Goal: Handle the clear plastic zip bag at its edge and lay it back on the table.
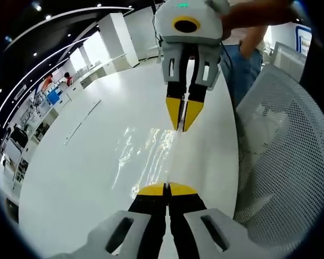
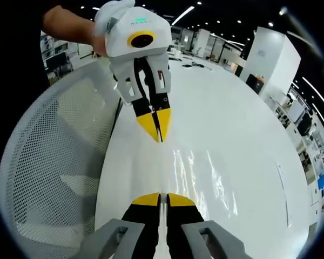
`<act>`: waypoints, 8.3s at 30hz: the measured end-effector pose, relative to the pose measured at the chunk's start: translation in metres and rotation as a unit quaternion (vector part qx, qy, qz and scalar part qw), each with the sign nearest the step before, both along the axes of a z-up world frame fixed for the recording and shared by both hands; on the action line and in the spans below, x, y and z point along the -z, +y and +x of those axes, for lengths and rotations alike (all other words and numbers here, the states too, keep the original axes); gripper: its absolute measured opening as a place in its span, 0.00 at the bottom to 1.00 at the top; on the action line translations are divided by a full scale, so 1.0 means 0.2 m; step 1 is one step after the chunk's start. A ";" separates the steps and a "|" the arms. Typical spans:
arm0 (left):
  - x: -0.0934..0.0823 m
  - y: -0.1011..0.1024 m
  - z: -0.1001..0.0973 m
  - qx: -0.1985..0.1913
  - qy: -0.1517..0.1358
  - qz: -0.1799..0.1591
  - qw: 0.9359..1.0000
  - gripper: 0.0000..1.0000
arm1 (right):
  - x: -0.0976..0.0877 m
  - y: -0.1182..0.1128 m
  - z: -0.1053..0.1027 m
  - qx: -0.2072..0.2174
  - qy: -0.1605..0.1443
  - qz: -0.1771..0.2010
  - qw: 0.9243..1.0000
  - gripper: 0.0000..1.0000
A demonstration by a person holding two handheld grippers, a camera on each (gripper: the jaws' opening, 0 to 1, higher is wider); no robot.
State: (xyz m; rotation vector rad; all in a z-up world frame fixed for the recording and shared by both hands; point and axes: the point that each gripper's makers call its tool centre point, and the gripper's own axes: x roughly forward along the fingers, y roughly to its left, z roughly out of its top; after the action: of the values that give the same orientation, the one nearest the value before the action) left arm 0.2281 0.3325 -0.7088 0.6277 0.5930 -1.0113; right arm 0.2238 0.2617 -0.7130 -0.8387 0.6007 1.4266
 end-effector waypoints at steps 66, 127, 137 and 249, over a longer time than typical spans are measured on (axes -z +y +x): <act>-0.01 -0.02 -0.01 0.013 -0.001 0.006 1.000 0.00 | 0.07 -0.26 0.03 0.040 0.003 -0.043 0.998 0.00; -0.01 -0.07 0.00 0.047 -0.045 0.015 0.998 0.00 | 0.09 -0.02 -0.02 0.100 0.101 0.020 0.990 0.07; -0.01 -0.09 -0.02 0.055 -0.038 0.010 0.998 0.00 | 0.10 -0.03 -0.02 0.105 0.100 -0.002 0.989 0.00; -0.19 -0.15 0.06 0.083 -0.140 0.045 0.986 0.07 | -0.17 0.12 0.22 0.146 0.009 0.001 0.989 0.00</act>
State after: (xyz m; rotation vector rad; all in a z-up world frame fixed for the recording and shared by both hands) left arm 0.2392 0.3030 -0.6701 0.8933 0.3439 -1.0337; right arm 0.2687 0.2858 -0.6792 -0.7042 0.7057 1.1684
